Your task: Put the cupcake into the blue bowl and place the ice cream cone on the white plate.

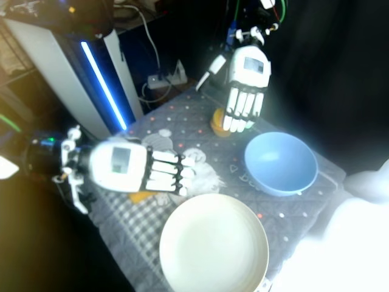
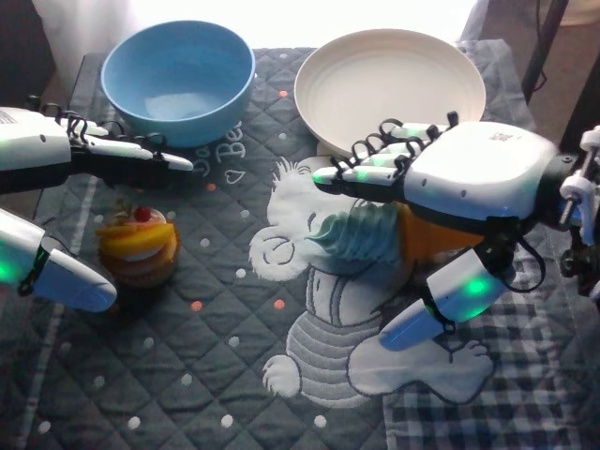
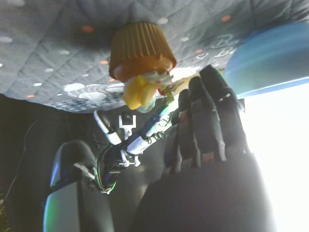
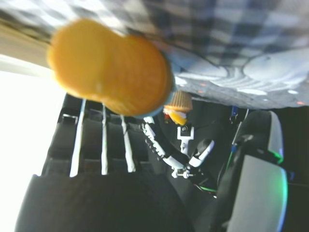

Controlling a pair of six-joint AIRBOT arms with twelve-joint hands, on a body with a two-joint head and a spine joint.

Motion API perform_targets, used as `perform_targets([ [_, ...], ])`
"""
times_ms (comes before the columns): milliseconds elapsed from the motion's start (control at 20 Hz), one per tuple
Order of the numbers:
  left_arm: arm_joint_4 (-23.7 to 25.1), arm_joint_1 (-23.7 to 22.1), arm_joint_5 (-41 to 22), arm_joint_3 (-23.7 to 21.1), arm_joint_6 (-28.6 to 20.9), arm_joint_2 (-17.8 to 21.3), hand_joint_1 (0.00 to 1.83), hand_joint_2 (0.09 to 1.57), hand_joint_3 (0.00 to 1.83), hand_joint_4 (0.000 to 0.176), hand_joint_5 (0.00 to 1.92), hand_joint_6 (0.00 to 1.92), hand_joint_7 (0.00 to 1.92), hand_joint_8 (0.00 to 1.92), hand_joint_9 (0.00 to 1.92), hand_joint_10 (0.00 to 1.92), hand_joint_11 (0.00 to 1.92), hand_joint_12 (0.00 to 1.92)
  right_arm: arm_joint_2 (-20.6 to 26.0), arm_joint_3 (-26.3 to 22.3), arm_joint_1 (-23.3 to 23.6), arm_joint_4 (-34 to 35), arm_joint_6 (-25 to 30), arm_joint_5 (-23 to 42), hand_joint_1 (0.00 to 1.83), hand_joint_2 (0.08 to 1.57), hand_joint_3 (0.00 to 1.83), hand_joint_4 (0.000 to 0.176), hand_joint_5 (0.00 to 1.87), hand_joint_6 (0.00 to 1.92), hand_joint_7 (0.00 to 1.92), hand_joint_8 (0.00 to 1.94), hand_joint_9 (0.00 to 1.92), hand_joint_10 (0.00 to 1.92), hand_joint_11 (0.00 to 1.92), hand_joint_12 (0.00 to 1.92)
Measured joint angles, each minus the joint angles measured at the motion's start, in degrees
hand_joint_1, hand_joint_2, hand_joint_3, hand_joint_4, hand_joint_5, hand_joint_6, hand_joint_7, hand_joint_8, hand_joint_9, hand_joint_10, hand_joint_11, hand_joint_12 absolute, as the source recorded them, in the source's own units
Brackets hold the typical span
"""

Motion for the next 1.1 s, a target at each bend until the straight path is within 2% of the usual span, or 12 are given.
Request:
perform_targets([
  [50, 0.2, 0.0, 0.1, 0.0, 0.0, 0.1, 0.42, 0.90, 0.00, 0.004, 0.18, 0.00, 0.36, 0.00, 0.44, 0.00, 0.16, 0.99, 0.3, -0.2, 0.0, 0.0, 0.0, 0.0, 0.57, 0.69, 0.00, 0.000, 0.21, 0.00, 0.24, 0.00, 0.33, 0.01, 0.16, 0.71],
  [100, 0.2, 0.0, 0.3, 0.0, 0.0, 0.1, 0.43, 0.90, 0.00, 0.000, 0.20, 0.01, 0.37, 0.01, 0.46, 0.01, 0.17, 0.99, 0.5, -0.2, -0.4, 0.2, 0.0, 0.5, 0.58, 0.68, 0.00, 0.000, 0.23, 0.00, 0.24, 0.00, 0.34, 0.00, 0.22, 0.63],
  [200, 0.3, 0.0, 0.4, 0.0, 0.0, 0.1, 0.45, 0.89, 0.00, 0.000, 0.21, 0.01, 0.36, 0.00, 0.42, 0.00, 0.11, 0.96, 0.6, -0.3, -1.1, 0.2, 0.0, 0.3, 0.59, 0.66, 0.00, 0.000, 0.25, 0.00, 0.30, 0.00, 0.38, 0.00, 0.27, 0.68],
  [300, 0.3, 0.0, 0.5, 0.0, 0.0, 0.1, 0.44, 0.89, 0.00, 0.000, 0.21, 0.00, 0.36, 0.00, 0.41, 0.00, 0.09, 0.95, 0.6, -0.6, -1.9, 0.7, 0.0, 0.4, 0.52, 0.65, 0.00, 0.000, 0.25, 0.00, 0.34, 0.01, 0.41, 0.01, 0.24, 0.68],
  [400, 0.3, 0.0, 0.5, 0.0, 0.0, 0.1, 0.45, 0.89, 0.00, 0.000, 0.24, 0.01, 0.38, 0.01, 0.44, 0.01, 0.14, 0.96, 0.6, -0.6, -2.1, 1.7, 0.1, 0.6, 0.54, 0.66, 0.01, 0.000, 0.26, 0.00, 0.40, 0.01, 0.47, 0.02, 0.29, 0.75],
  [650, 0.4, 0.0, 0.7, 0.0, 0.0, 0.1, 0.61, 0.89, 0.00, 0.000, 0.33, 0.01, 0.43, 0.01, 0.47, 0.01, 0.19, 0.85, 0.5, 0.1, -3.0, 2.8, 0.2, 1.5, 0.67, 0.71, 0.00, 0.000, 0.26, 0.00, 0.41, 0.00, 0.50, 0.00, 0.35, 0.57],
  [750, 0.4, 0.0, 0.8, 0.0, 0.0, 0.1, 0.66, 0.88, 0.00, 0.000, 0.35, 0.00, 0.45, 0.00, 0.50, 0.01, 0.21, 0.90, 0.3, 0.7, -3.2, 3.1, 0.2, 1.6, 0.68, 0.71, 0.00, 0.000, 0.26, 0.00, 0.43, 0.01, 0.52, 0.01, 0.37, 0.57],
  [900, 0.5, 0.0, 0.8, 0.0, -0.1, 0.1, 0.66, 0.88, 0.00, 0.000, 0.38, 0.01, 0.48, 0.01, 0.53, 0.02, 0.23, 0.92, -0.7, 1.8, -3.5, 4.1, 0.2, 1.9, 0.73, 0.73, 0.00, 0.000, 0.26, 0.00, 0.45, 0.00, 0.56, 0.01, 0.35, 0.70],
  [1000, 0.5, 0.0, 0.8, 0.0, -0.1, 0.1, 0.67, 0.89, 0.00, 0.000, 0.41, 0.00, 0.53, 0.01, 0.57, 0.02, 0.27, 0.91, -1.0, 2.2, -3.6, 4.5, 0.2, 1.9, 0.73, 0.72, 0.00, 0.000, 0.28, 0.00, 0.49, 0.00, 0.61, 0.00, 0.45, 0.57],
  [1100, 1.0, -0.2, 0.9, 0.0, -0.3, 0.1, 0.69, 0.89, 0.00, 0.000, 0.44, 0.01, 0.57, 0.02, 0.59, 0.02, 0.28, 0.91, -1.1, 2.5, -3.6, 4.5, 0.2, 1.9, 0.75, 0.73, 0.00, 0.000, 0.29, 0.00, 0.52, 0.01, 0.63, 0.01, 0.45, 0.55],
])
